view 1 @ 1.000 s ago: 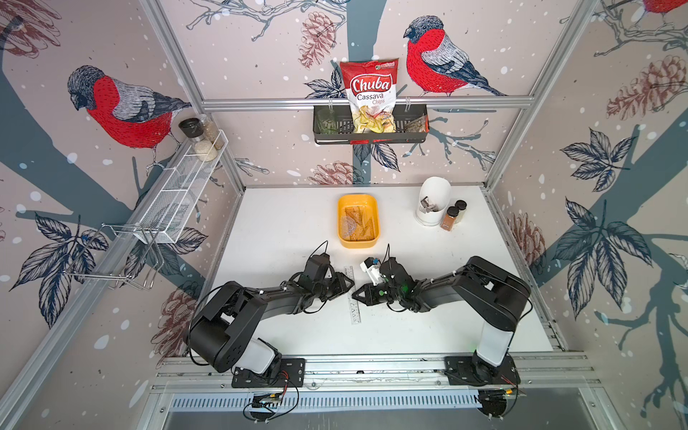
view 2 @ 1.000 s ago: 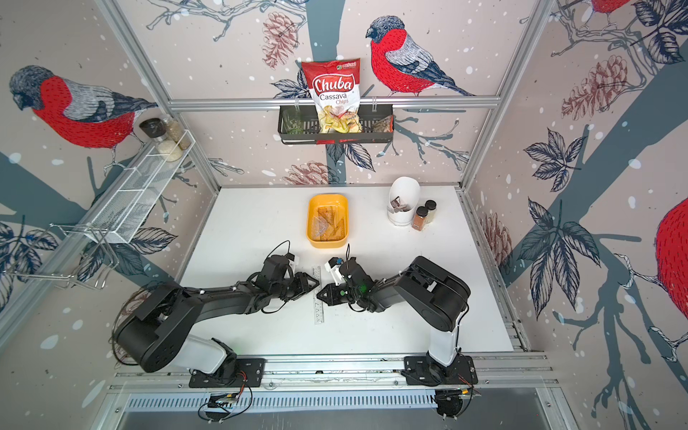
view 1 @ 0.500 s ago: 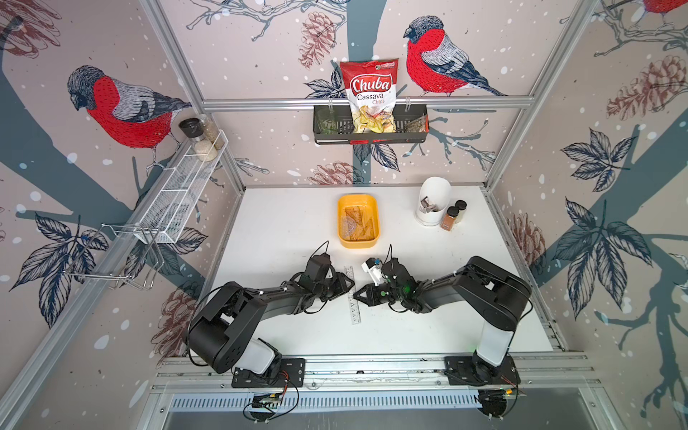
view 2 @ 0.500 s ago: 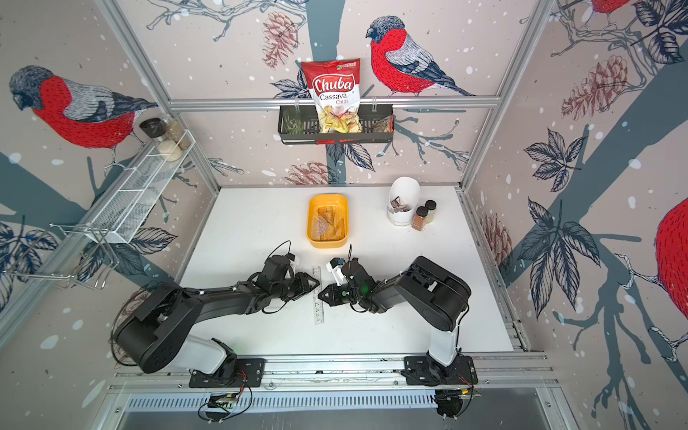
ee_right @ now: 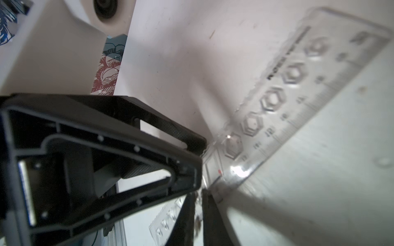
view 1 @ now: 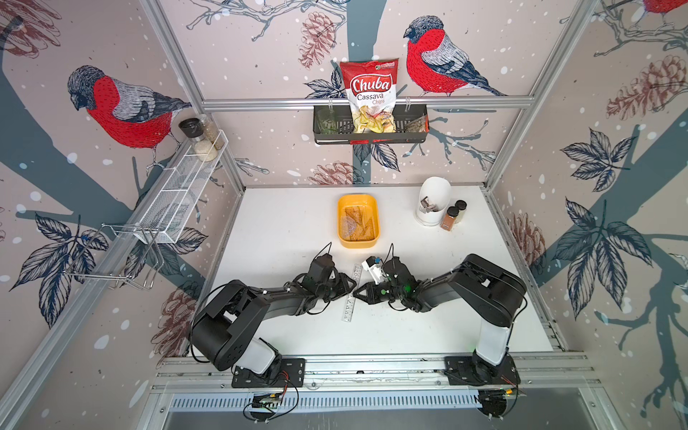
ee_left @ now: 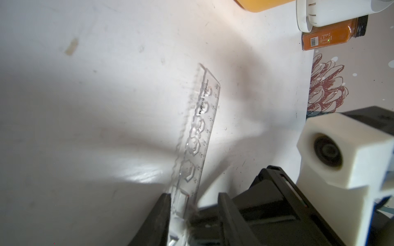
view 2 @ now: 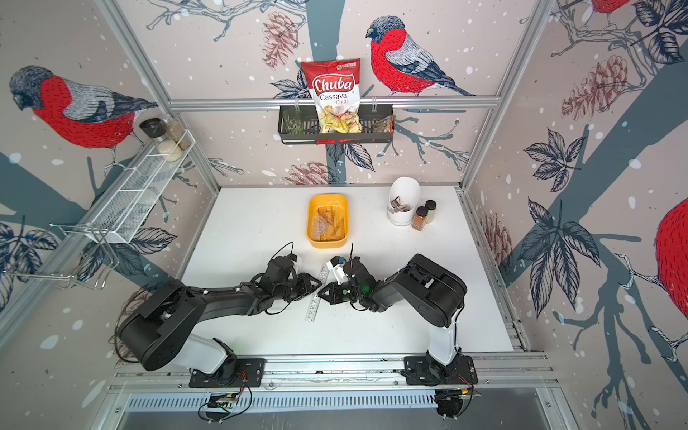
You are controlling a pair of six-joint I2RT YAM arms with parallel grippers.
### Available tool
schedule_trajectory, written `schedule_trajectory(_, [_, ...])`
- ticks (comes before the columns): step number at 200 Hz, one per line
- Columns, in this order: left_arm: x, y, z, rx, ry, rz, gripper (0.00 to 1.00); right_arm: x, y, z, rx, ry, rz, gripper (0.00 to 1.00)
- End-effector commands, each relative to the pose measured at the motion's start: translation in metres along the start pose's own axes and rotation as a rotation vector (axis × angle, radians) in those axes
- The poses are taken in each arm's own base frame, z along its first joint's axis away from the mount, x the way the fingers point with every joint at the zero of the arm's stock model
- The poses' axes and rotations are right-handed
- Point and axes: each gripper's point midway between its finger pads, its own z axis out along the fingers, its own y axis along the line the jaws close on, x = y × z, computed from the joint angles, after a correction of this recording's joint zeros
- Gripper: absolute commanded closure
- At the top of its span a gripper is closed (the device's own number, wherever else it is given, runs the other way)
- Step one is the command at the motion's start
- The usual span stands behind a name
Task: Put the scattered rulers into the storage box
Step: Pick up the ruler from the center of the board.
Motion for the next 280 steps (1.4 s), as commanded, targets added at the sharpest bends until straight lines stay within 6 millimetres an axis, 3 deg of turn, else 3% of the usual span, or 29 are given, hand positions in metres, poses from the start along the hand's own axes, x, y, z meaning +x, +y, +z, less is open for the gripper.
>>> schedule_trajectory(1, [0.020,0.027,-0.002,-0.103,0.067,-0.048,0.60,0.017,-0.026,-0.008,0.101,0.046,0.078,0.80])
schedule_trajectory(32, [0.020,0.024,-0.001,-0.096,0.065,-0.045,0.60,0.001,-0.021,-0.018,0.063,-0.013,0.116,0.71])
schedule_trajectory(49, [0.018,0.022,0.000,-0.090,0.063,-0.042,0.61,0.001,-0.031,-0.016,0.098,-0.013,0.145,0.69])
schedule_trajectory(105, [0.014,0.015,0.006,-0.072,0.061,-0.042,0.60,0.010,-0.065,0.000,0.231,0.041,0.283,0.72])
schedule_trajectory(158, [0.007,0.007,0.012,-0.059,0.049,-0.040,0.61,0.022,-0.063,0.003,0.198,0.071,0.333,0.74])
schedule_trajectory(218, [0.003,-0.017,0.008,0.006,0.005,-0.019,0.61,0.025,-0.065,0.001,0.146,0.069,0.384,0.78])
schedule_trajectory(252, [0.009,-0.014,0.018,0.000,0.037,-0.024,0.74,0.024,-0.062,0.001,0.138,0.069,0.374,0.79])
schedule_trajectory(280, [0.012,-0.009,0.020,-0.022,0.046,-0.024,0.90,0.025,-0.061,-0.001,0.136,0.064,0.373,0.79])
